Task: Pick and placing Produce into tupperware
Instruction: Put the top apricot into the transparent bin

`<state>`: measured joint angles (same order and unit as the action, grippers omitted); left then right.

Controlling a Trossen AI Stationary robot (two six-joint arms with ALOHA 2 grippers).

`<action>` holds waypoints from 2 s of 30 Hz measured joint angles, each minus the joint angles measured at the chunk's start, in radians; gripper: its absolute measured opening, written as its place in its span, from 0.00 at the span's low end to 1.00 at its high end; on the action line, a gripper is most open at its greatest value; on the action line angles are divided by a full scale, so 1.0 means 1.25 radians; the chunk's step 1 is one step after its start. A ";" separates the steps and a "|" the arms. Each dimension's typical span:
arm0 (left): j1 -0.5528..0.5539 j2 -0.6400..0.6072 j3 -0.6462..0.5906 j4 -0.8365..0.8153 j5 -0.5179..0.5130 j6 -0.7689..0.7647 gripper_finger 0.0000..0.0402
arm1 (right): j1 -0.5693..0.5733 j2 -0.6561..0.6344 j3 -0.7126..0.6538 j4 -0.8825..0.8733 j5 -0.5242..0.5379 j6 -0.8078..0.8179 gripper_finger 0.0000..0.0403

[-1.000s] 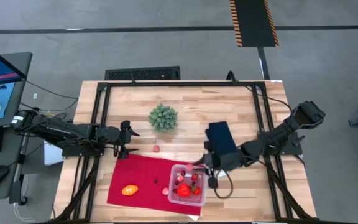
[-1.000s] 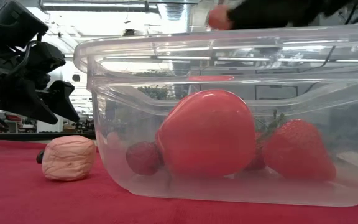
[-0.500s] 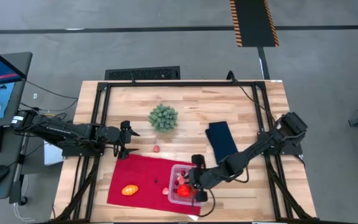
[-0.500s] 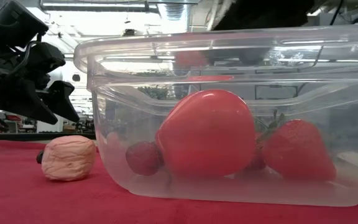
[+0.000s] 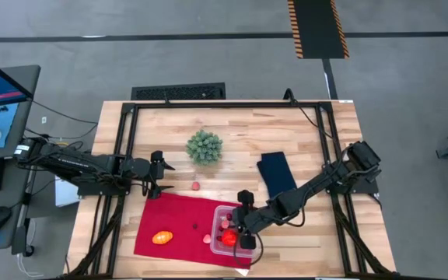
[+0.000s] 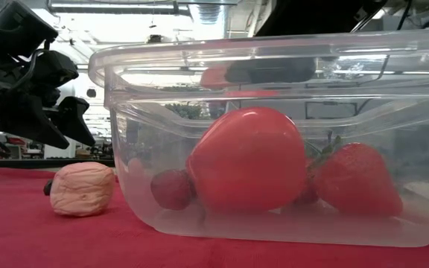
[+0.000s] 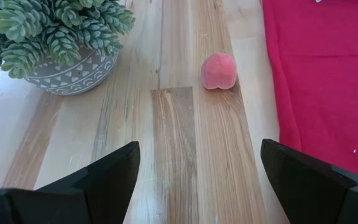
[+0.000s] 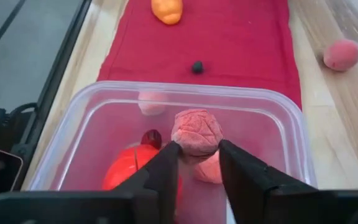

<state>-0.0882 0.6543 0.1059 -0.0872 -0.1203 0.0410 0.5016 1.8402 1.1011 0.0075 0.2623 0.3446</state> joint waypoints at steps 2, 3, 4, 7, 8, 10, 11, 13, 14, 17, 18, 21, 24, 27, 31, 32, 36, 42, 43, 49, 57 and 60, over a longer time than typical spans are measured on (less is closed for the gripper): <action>0.000 0.000 0.000 0.000 0.000 0.000 0.81 | 0.000 0.000 0.000 0.000 0.000 0.000 0.41; 0.000 0.000 0.000 0.000 0.000 0.000 0.81 | 0.000 0.000 0.000 0.000 0.000 0.000 0.44; 0.000 0.000 0.000 0.000 0.000 0.000 0.81 | 0.000 0.000 0.000 0.000 0.001 0.000 0.47; 0.000 0.000 0.000 0.000 0.000 0.000 0.81 | 0.000 0.000 0.000 0.001 0.001 0.004 0.54; 0.000 0.000 0.000 0.000 0.000 0.000 0.81 | 0.000 0.000 0.000 0.000 0.005 0.004 0.55; 0.000 0.000 0.000 0.000 0.000 0.000 0.81 | 0.000 0.000 0.000 0.000 0.013 0.004 0.57; 0.000 0.000 0.000 0.000 0.000 0.000 0.81 | 0.000 0.000 0.000 0.000 0.020 0.002 0.57; 0.000 0.000 0.000 0.000 0.000 0.000 0.81 | 0.000 -0.001 0.000 0.000 0.035 -0.004 0.56; 0.000 0.000 0.000 0.000 0.000 0.000 0.81 | 0.001 -0.006 -0.001 -0.005 0.044 -0.011 0.56; 0.000 0.000 0.000 0.000 0.000 0.000 0.81 | 0.001 -0.017 -0.001 -0.001 0.049 -0.041 0.53; 0.000 0.000 0.000 0.000 0.000 0.000 0.81 | 0.001 -0.021 -0.001 -0.006 0.049 -0.043 0.52; 0.000 0.000 0.000 0.000 0.000 0.000 0.81 | 0.001 -0.027 -0.001 0.002 0.049 -0.057 0.49; 0.000 0.000 0.000 0.000 0.000 0.000 0.81 | -0.002 -0.027 -0.001 -0.001 0.049 -0.065 0.47; 0.000 0.000 0.000 0.000 0.000 0.000 0.81 | -0.014 -0.027 -0.001 -0.001 0.047 -0.067 0.45; 0.000 0.000 0.000 0.000 0.000 0.000 0.81 | -0.028 -0.027 -0.001 -0.013 0.045 -0.069 0.43; 0.000 0.000 0.000 0.000 0.000 0.000 0.81 | -0.029 -0.027 -0.001 -0.027 0.045 -0.074 0.42; 0.000 0.000 0.000 0.000 0.000 0.000 0.81 | -0.032 -0.047 -0.002 -0.085 0.043 -0.093 0.40; 0.000 0.000 0.000 0.000 0.000 0.000 0.81 | -0.043 -0.115 -0.001 -0.116 0.046 -0.129 0.36; 0.000 0.000 0.000 0.000 0.000 0.000 0.81 | -0.043 -0.131 -0.001 -0.118 0.046 -0.135 0.36; 0.000 0.000 0.000 0.000 0.000 0.000 0.81 | -0.047 -0.251 -0.024 -0.131 0.083 -0.176 0.31; 0.000 0.000 0.000 0.000 0.000 0.000 0.81 | -0.047 -0.465 -0.161 -0.122 0.209 -0.193 0.30; 0.000 0.000 0.000 0.000 0.000 0.000 0.81 | -0.047 -0.529 -0.227 -0.079 0.210 -0.192 0.30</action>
<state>-0.0883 0.6540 0.1059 -0.0875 -0.1201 0.0410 0.4431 1.1788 0.8171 -0.0915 0.5244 0.1045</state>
